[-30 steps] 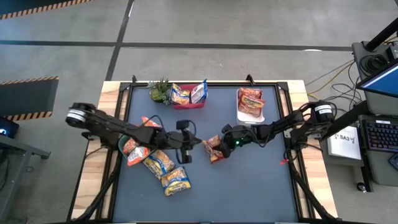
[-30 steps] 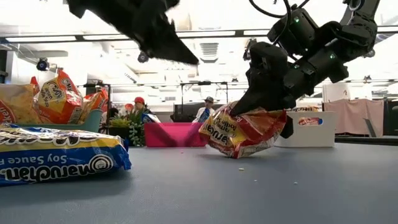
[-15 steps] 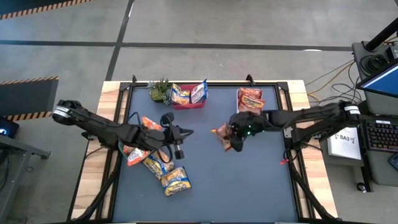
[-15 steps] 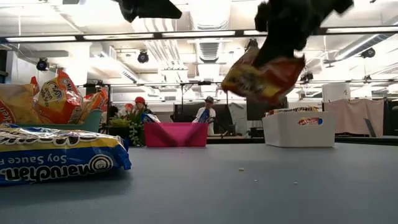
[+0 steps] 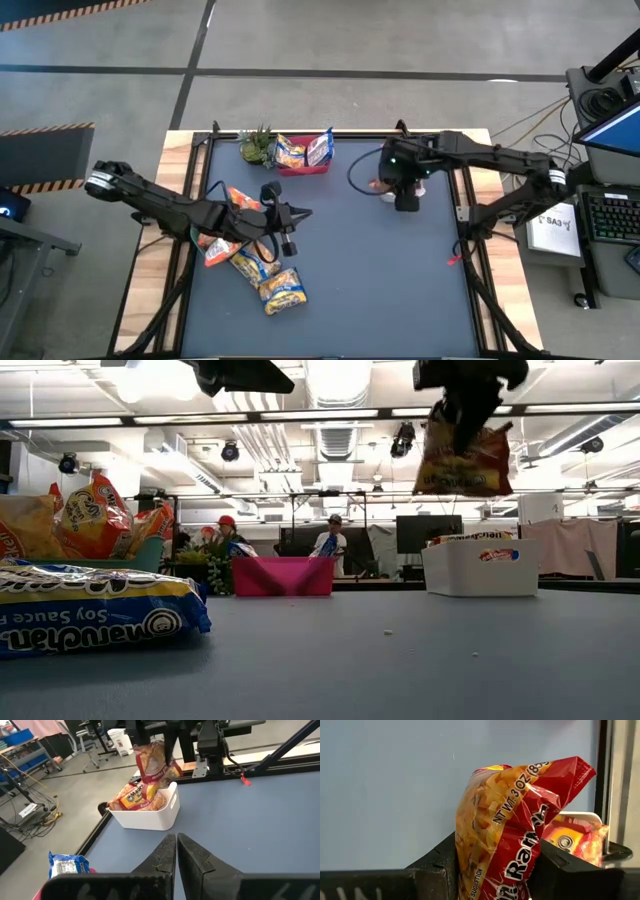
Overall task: Sort Maruchan noodles
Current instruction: Put the red noodle pack into the white bin
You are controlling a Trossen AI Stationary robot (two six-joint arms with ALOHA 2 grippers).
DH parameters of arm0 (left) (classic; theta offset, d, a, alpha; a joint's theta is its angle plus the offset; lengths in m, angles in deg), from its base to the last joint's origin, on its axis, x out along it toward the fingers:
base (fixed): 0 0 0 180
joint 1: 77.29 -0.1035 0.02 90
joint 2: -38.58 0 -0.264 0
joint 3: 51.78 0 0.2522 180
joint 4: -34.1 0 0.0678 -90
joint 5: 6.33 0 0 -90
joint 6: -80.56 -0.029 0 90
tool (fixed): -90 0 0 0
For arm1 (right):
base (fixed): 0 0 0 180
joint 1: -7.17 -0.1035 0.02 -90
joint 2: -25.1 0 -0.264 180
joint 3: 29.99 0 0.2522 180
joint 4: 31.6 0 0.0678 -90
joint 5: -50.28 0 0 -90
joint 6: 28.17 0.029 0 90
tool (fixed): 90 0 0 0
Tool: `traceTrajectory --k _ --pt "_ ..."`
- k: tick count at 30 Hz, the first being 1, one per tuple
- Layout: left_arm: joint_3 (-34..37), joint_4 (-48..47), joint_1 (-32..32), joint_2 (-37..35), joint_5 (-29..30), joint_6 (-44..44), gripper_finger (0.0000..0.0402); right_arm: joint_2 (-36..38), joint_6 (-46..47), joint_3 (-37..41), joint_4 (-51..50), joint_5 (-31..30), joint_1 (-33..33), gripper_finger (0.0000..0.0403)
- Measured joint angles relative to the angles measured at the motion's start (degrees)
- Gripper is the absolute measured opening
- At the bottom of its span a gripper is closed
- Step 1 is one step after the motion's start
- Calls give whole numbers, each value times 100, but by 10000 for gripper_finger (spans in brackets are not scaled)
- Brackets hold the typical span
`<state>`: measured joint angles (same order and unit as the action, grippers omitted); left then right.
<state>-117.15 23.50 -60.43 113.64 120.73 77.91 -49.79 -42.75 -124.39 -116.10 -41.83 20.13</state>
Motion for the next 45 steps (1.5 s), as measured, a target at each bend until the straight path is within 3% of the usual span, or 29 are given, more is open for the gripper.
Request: traceTrajectory --k 7,17,41,45 --pt "0 -131 0 2 2 -26 0 -186 -1056 233 -192 61 663 151" --pt "0 -173 0 4 0 -28 0 -180 -1633 794 212 63 1345 151" --pt "0 -171 -2 4 2 -26 0 -180 -2145 2174 1733 37 1623 157" --pt "0 -171 -2 4 2 -26 0 -180 -2074 2327 1937 -236 1621 162"
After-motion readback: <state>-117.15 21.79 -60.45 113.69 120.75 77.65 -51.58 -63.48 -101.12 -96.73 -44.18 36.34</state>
